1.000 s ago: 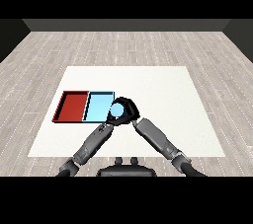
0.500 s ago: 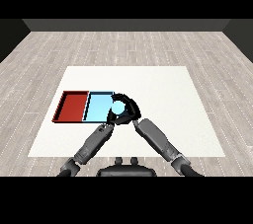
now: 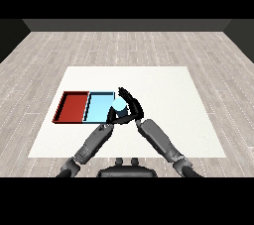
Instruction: Pick the blue can and put it in the blue box
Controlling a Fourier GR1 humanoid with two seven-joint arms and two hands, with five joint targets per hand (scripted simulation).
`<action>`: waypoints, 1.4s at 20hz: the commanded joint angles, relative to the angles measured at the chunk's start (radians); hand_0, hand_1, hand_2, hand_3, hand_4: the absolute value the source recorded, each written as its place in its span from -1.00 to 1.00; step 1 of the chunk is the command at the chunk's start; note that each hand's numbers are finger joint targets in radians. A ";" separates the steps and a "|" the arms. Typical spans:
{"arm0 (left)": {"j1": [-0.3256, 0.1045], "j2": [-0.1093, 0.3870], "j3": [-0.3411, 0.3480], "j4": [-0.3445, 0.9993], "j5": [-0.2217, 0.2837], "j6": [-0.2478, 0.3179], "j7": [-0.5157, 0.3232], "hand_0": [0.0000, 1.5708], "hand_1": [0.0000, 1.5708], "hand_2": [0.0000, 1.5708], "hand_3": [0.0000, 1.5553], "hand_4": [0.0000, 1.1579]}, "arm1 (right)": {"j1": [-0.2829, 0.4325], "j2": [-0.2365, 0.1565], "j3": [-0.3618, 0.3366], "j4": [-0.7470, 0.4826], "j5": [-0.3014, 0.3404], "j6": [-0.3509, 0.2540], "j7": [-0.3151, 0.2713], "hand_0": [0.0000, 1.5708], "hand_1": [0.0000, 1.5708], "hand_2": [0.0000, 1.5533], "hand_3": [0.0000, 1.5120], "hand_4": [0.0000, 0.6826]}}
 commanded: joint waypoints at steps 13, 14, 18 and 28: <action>0.041 -0.012 0.063 -0.014 -0.127 -0.002 0.026 1.00 1.00 1.00 0.92 0.95 | 0.287 -0.103 -0.150 -0.384 0.037 0.103 0.053 -1.00 -1.00 -1.00 -1.00 -1.00; -0.009 0.009 0.110 0.028 -0.139 -0.012 0.015 1.00 1.00 1.00 0.92 0.95 | 0.313 -0.095 -0.150 -0.382 0.045 0.092 0.037 -1.00 -1.00 -1.00 -1.00 -1.00; 0.008 0.040 0.110 0.015 -0.148 -0.006 0.032 1.00 1.00 1.00 0.92 0.94 | 0.341 -0.135 -0.271 -0.459 -0.040 0.125 0.045 -1.00 -1.00 -1.00 -1.00 -1.00; -0.053 0.242 0.307 0.201 -0.088 -0.115 0.097 1.00 1.00 1.00 0.92 0.93 | 0.502 -0.206 -0.402 -0.472 -0.091 0.201 -0.024 -1.00 -1.00 -1.00 -1.00 -1.00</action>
